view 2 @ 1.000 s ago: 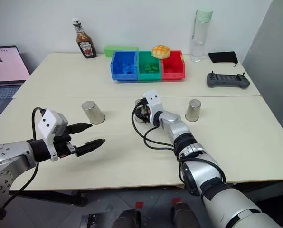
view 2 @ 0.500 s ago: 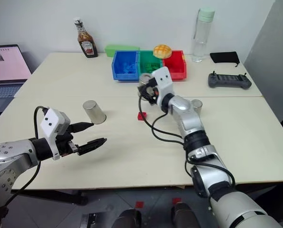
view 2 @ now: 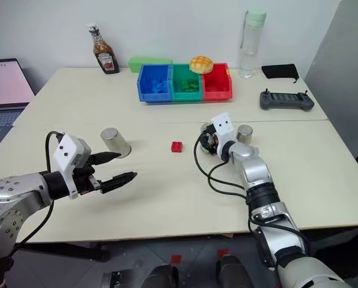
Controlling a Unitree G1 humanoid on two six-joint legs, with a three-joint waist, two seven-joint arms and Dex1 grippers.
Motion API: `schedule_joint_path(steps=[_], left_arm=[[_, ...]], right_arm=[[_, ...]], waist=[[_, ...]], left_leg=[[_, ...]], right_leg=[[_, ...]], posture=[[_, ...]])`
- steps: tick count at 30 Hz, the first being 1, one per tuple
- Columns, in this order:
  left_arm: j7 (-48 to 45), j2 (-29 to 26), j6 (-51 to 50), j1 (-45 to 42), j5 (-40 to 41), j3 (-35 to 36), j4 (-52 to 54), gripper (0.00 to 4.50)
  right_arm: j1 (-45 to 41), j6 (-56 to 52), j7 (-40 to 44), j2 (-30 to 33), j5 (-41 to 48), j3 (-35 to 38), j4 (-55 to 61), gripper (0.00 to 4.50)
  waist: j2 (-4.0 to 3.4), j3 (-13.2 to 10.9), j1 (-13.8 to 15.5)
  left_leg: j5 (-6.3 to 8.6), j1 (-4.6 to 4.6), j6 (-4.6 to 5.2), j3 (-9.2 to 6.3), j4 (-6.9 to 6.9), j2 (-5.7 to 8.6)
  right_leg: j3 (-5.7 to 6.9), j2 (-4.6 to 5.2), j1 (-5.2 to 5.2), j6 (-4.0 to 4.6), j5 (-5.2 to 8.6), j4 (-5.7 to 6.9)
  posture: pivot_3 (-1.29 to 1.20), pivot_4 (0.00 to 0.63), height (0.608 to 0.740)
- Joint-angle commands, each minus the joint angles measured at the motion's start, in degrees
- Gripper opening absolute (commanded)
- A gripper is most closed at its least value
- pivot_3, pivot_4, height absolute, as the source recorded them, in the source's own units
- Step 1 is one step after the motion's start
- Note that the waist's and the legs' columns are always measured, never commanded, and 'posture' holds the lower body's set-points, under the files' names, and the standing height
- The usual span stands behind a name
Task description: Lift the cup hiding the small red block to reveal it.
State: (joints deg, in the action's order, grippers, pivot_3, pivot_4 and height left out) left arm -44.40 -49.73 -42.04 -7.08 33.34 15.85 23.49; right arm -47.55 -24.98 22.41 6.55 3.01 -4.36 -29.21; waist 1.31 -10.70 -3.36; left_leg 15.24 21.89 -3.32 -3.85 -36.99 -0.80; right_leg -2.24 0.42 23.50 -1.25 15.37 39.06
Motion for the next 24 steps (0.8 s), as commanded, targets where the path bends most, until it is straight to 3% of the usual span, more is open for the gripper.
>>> schedule_joint_path(steps=[1, 4, 12, 17, 24], left_arm=[[0.3, -0.2, 0.9, -0.6, -0.5, 0.5, 0.5, 4.50], [0.7, -0.1, 0.8, -0.6, -0.5, 0.8, 0.5, 4.50], [1.0, 0.0, 0.8, 0.0, -0.5, 1.6, 0.4, 4.50], [1.0, -0.5, 1.4, -0.6, -1.2, 1.6, -0.6, 4.50], [-0.4, -2.2, 2.8, -0.1, -2.4, 3.2, -2.5, 4.50]], right_arm=[[-2.2, 2.7, -0.1, 0.1, -0.2, 0.5, -1.6, 3.96], [-2.8, 3.1, 0.2, 0.0, 0.8, 1.3, -0.5, 4.50], [-1.8, -3.3, 4.2, 3.0, 7.3, 4.0, 20.3, 4.50], [3.4, -8.0, 13.4, 9.9, 14.0, 3.2, 36.6, 4.50], [19.2, -15.6, 26.6, 25.2, 23.8, 2.5, 55.5, 4.50]], waist=[[0.00, 0.0, 0.0], [0.00, 0.0, 0.0], [-0.02, 0.0, 0.1], [-0.01, 0.0, 0.4], [-0.01, 0.0, 1.1]], left_leg=[[0.00, 0.00, 0.00, 0.01, 0.00, 0.01], [0.00, 0.00, 0.00, 0.01, 0.01, 0.00], [0.00, 0.03, 0.00, -0.04, 0.01, -0.01], [0.01, 0.05, 0.01, -0.08, 0.02, -0.01], [0.01, 0.05, 0.01, -0.12, 0.01, 0.02]], right_leg=[[-0.01, 0.00, 0.00, 0.00, 0.00, -0.01], [0.00, 0.00, 0.00, 0.00, 0.00, -0.01], [0.02, 0.01, 0.03, 0.00, 0.00, -0.01], [0.04, 0.02, 0.01, -0.01, 0.00, -0.05], [0.04, 0.06, -0.05, -0.02, 0.02, -0.10]], posture=[[0.00, 0.150, 0.740], [0.00, 0.150, 0.740], [0.00, 0.150, 0.740], [0.00, 0.150, 0.740], [0.00, 0.150, 0.740]])
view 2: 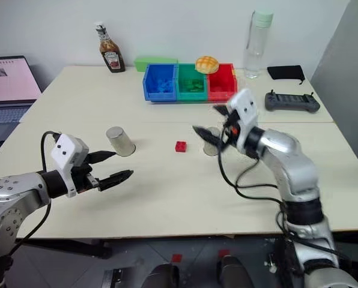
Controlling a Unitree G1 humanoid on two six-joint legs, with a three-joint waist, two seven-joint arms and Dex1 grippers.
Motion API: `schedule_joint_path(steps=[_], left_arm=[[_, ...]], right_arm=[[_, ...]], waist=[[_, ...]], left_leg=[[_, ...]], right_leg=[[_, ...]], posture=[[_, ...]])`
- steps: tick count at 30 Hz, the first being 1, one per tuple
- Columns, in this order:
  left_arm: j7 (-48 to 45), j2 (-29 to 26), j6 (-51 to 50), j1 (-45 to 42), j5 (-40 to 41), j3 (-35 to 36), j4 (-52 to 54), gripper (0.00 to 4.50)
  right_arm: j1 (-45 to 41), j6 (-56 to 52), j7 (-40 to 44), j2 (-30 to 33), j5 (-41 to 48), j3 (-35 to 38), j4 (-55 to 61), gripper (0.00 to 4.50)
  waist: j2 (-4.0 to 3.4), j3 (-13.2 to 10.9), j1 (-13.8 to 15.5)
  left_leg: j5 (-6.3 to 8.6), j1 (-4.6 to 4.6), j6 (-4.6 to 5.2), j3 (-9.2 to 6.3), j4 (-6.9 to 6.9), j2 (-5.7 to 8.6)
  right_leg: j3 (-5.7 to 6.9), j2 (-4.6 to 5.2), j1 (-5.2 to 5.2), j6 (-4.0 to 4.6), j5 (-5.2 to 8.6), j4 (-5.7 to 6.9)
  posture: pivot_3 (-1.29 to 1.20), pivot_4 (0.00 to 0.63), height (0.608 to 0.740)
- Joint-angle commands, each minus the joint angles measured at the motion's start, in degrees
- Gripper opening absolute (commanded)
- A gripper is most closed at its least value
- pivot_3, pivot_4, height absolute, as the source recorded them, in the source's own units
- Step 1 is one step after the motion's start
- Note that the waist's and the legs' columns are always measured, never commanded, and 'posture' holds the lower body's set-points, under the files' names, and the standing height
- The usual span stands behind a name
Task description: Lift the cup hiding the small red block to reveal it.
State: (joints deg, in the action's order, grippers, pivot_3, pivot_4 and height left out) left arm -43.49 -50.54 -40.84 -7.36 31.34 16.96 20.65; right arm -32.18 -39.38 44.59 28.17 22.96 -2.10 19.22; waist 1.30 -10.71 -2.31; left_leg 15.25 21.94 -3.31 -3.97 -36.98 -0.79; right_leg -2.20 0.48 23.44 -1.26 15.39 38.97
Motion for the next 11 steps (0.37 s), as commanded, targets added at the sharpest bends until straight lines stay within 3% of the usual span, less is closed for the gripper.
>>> schedule_joint_path(steps=[1, 11], left_arm=[[-1.6, -1.5, 1.7, 0.4, -0.4, 2.1, 0.2, 4.50], [-3.9, -0.9, 5.2, 3.4, -1.9, 0.9, -0.4, 4.50]], right_arm=[[5.2, -1.1, 4.8, 4.5, 4.4, 0.3, 7.9, 4.50], [11.0, 5.5, 5.0, 7.5, 0.5, -1.4, 4.2, 4.50]], waist=[[0.00, 0.0, 0.0], [0.01, 0.0, -0.4]], left_leg=[[0.00, -0.01, 0.00, 0.01, 0.00, 0.00], [-0.01, -0.15, 0.00, 0.17, -0.06, -0.07]], right_leg=[[0.00, 0.00, 0.00, -0.01, 0.00, 0.01], [-0.06, -0.11, -0.04, -0.28, 0.16, 0.05]], posture=[[0.00, 0.150, 0.740], [0.00, 0.150, 0.740]])
